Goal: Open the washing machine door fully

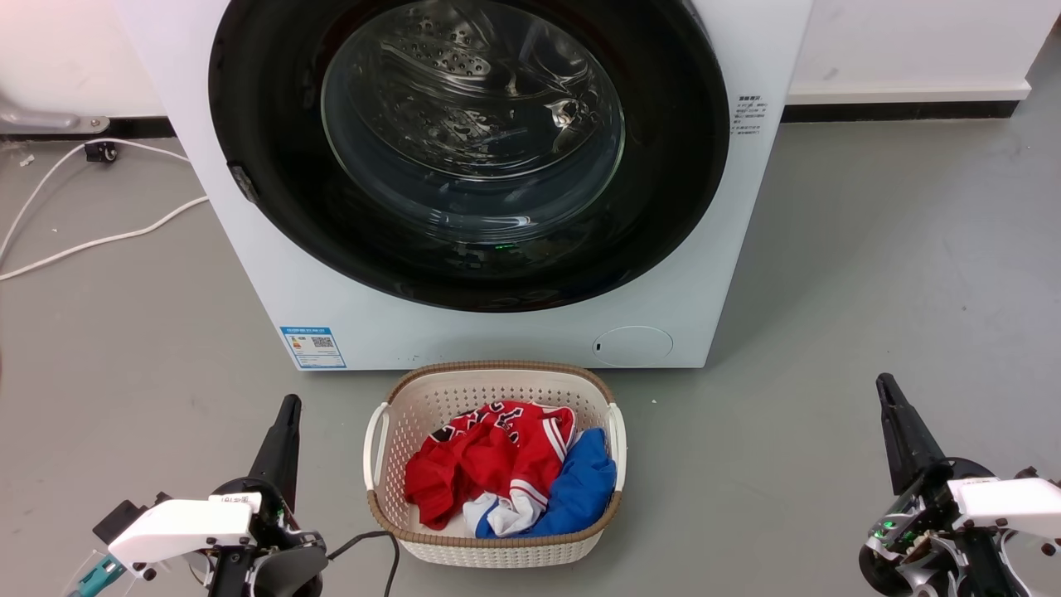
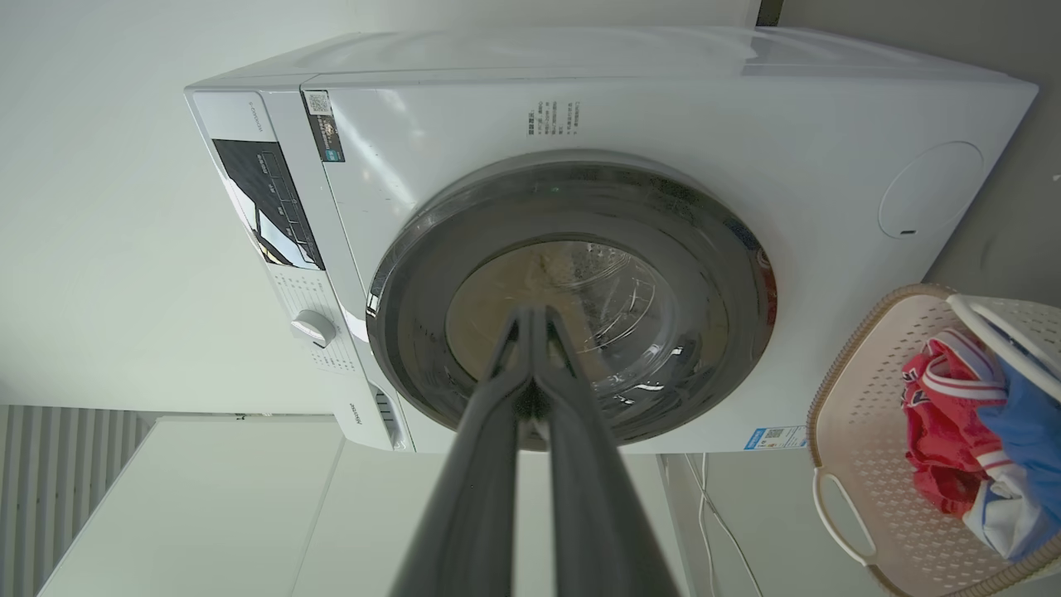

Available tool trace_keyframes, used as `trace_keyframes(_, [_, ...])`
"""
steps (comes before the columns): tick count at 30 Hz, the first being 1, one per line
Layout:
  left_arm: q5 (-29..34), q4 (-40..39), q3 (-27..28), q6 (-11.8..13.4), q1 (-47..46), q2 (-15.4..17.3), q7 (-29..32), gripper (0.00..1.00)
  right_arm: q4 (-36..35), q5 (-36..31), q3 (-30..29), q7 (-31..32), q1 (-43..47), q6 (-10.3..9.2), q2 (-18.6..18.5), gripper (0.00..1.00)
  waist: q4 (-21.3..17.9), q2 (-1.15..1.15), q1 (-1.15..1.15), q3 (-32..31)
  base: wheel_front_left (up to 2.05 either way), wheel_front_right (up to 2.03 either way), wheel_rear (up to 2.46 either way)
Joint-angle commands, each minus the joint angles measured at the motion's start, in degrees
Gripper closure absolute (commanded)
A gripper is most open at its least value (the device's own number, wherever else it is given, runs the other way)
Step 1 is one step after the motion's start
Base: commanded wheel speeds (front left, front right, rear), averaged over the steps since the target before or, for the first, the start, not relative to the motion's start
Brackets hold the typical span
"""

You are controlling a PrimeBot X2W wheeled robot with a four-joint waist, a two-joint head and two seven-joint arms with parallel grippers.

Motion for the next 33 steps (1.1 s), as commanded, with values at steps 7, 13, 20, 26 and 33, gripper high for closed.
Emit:
trace_keyframes(7, [0.02, -0.08, 0.12, -0.15, -0.35, -0.14, 0.08, 1.0, 0.05, -0.3, 0.01, 0.06, -0.72, 0.01, 0.18, 1.0, 0.0, 0.0, 0.0, 0.0, 0.0, 0.0, 0.0])
trace_keyframes(13, [0.02, -0.09, 0.12, -0.15, -0.35, -0.14, 0.09, 1.0, 0.05, -0.29, 0.02, 0.07, -0.72, 0.01, 0.18, 1.0, 0.0, 0.0, 0.0, 0.0, 0.0, 0.0, 0.0])
trace_keyframes(20, [0.02, -0.02, -0.01, 0.01, 0.0, 0.0, -0.04, 1.0, -0.01, -0.01, 0.0, -0.04, 0.01, 0.0, 0.0, 1.0, 0.0, 0.0, 0.0, 0.0, 0.0, 0.0, 0.0])
trace_keyframes(26, [0.48, 1.17, -0.69, 0.03, 1.63, -0.12, -0.9, 0.0, 1.44, -0.42, 0.19, -0.82, 1.67, -0.01, 0.07, 0.0, 0.01, 0.0, 0.0, 0.02, 0.0, 0.0, 0.0])
trace_keyframes(33, [5.59, -0.22, -0.29, 0.28, 1.85, -0.11, -2.92, 0.0, -0.12, -5.17, -0.49, -2.84, 2.14, 0.0, 0.07, 0.0, 0.02, 0.0, 0.0, 0.09, 0.0, 0.0, 0.0])
